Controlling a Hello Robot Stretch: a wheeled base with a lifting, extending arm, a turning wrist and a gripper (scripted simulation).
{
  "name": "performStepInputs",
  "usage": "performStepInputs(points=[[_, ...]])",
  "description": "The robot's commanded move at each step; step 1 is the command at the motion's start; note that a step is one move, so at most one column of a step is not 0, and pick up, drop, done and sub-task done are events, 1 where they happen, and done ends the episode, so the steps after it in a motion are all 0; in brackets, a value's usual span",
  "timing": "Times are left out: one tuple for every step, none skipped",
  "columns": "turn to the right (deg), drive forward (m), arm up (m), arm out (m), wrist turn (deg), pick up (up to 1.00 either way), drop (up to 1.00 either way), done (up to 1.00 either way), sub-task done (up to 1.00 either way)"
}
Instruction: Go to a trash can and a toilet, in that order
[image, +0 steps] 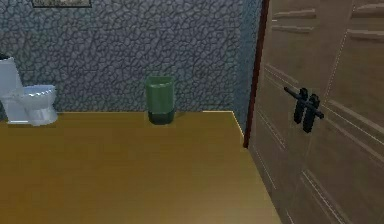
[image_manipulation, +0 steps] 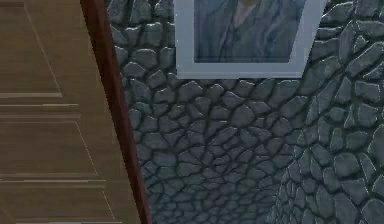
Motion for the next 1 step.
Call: performStepInputs(points=[[-3.0,0.00,0.00,0.00,0.0,0.00,0.00,0.00,0.00]])
